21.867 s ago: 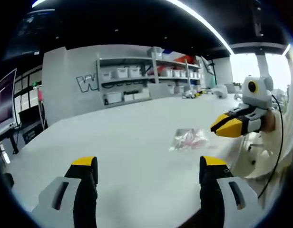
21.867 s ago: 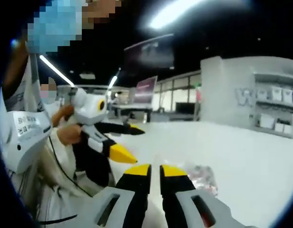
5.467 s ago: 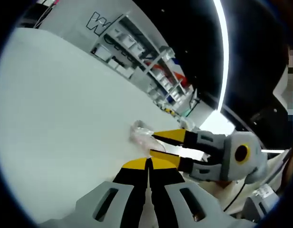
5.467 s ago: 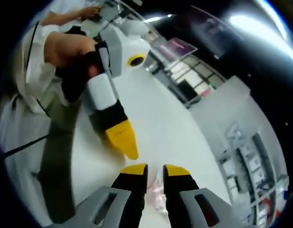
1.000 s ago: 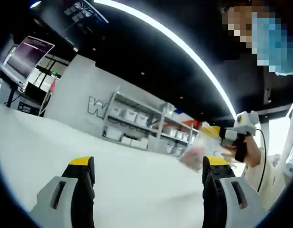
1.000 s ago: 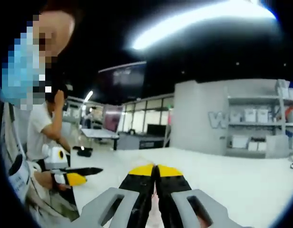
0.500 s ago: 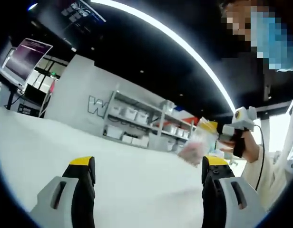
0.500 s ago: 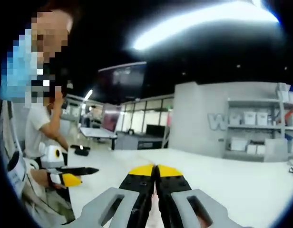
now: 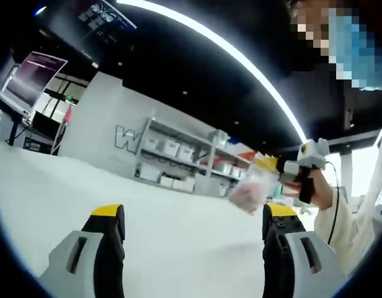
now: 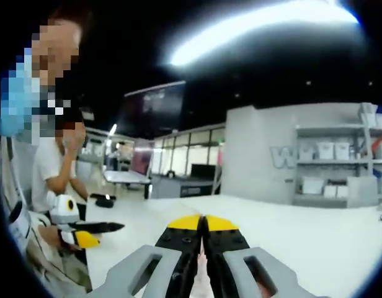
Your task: Open the resealable bag by pulling the two sides of the seal apart until the entire bag opening is separated and visibly accessible.
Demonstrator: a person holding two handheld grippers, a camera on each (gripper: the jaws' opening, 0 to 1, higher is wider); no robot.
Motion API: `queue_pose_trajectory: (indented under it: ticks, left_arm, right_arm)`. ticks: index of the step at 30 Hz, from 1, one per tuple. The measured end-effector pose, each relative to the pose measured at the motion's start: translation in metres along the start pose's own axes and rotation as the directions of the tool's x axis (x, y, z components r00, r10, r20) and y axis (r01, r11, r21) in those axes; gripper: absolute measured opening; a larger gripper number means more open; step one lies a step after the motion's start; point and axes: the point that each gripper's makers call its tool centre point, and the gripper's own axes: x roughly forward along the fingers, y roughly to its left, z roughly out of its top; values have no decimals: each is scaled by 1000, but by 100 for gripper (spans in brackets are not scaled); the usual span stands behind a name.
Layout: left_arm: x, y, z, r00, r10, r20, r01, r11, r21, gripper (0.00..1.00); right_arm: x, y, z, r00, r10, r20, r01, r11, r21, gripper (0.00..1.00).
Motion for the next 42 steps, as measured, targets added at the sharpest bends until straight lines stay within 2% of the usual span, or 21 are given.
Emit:
queue_pose_trajectory:
  ticks: [15,23,31,36,42]
  left_arm:
    - [-3,4,-2,1000,12,-10,-12,1000,6,90]
    - [-4,6,-1,1000,18,-10,-18,1000,9,90]
    - [-5,6,-1,1000,19,-11,-19,1000,10,90]
    - [-6,6,-1,1000,23,-12,-23,1000,9,90]
    - [-5,7,-1,1000,22,-12,-22,1000,10,90]
  right_arm:
    - [11,-19,-4,1000,-5,-17,6,999,34,0]
    - [19,-30,-4,1000,15,0,-14,993,117,0]
    - [31,-43,-5,1000,12,-8,-11,992,126,0]
    - [39,-55,-4,1000,18,-8,-16,985,172,0]
    - [45,-66,-6,1000,8,-12,-6,982,190,0]
